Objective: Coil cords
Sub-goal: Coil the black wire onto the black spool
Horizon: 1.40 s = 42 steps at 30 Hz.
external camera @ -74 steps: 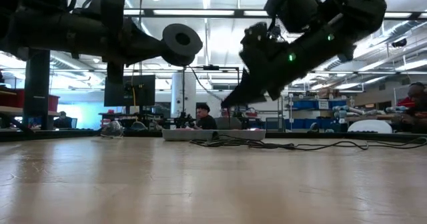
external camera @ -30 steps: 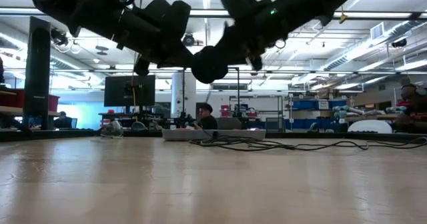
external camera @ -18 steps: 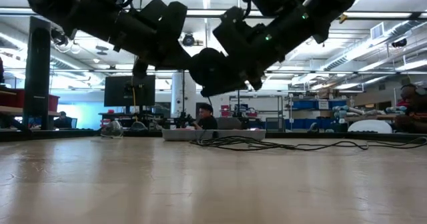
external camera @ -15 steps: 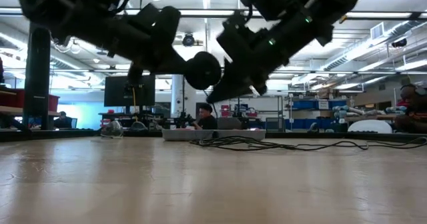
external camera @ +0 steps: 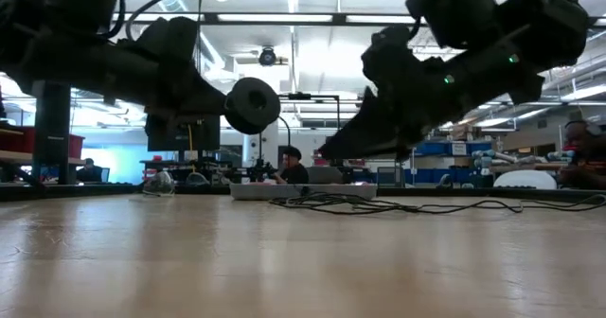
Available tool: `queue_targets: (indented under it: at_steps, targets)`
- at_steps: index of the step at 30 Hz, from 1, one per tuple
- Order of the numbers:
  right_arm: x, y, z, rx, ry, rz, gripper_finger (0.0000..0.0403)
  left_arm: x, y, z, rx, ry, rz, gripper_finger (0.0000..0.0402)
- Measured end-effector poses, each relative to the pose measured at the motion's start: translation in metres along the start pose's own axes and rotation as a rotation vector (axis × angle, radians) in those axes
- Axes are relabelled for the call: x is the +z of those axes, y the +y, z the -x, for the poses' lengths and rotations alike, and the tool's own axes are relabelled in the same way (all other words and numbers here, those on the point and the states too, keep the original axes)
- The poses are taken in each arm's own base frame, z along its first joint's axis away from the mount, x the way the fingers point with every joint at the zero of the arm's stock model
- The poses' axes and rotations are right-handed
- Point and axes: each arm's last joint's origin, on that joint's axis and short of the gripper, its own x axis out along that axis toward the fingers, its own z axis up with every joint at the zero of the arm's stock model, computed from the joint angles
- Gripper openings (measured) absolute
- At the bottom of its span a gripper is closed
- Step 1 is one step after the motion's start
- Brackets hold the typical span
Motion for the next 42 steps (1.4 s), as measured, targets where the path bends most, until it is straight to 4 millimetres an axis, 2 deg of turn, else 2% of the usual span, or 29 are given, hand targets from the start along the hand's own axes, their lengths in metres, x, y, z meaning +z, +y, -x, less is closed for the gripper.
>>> queue_targets:
  at_steps: [4,9,16,22,27,31,36,42]
  targets:
    - [-0.001,-0.004,0.000,-0.076,-0.008,0.027,0.0060,0.003,-0.002,0.001,-0.020,-0.031,-0.035,0.0000]
    - [0.010,-0.008,-0.005,-0.115,-0.042,0.071,0.0073,0.005,-0.003,0.001,-0.027,-0.047,-0.034,0.0000]
    - [0.020,-0.013,-0.014,-0.116,-0.049,0.091,0.0119,0.007,-0.004,0.001,-0.045,-0.053,-0.022,0.0000]
    - [0.006,-0.010,-0.039,-0.069,-0.005,0.092,0.0158,0.007,-0.004,0.001,-0.046,-0.055,-0.019,0.0000]
    - [0.004,-0.010,-0.050,-0.085,-0.020,0.081,0.0163,0.007,-0.005,0.001,-0.051,-0.058,-0.014,0.0000]
    - [0.004,-0.012,-0.052,-0.101,-0.016,0.078,0.0132,0.008,-0.005,0.001,-0.057,-0.063,-0.008,0.0000]
    - [0.006,-0.012,-0.048,-0.119,0.011,0.094,0.0018,0.008,-0.005,0.001,-0.057,-0.061,-0.010,0.0000]
    - [0.020,-0.021,-0.030,-0.201,0.118,0.059,0.0004,0.006,-0.005,0.001,-0.087,-0.033,-0.026,0.0000]
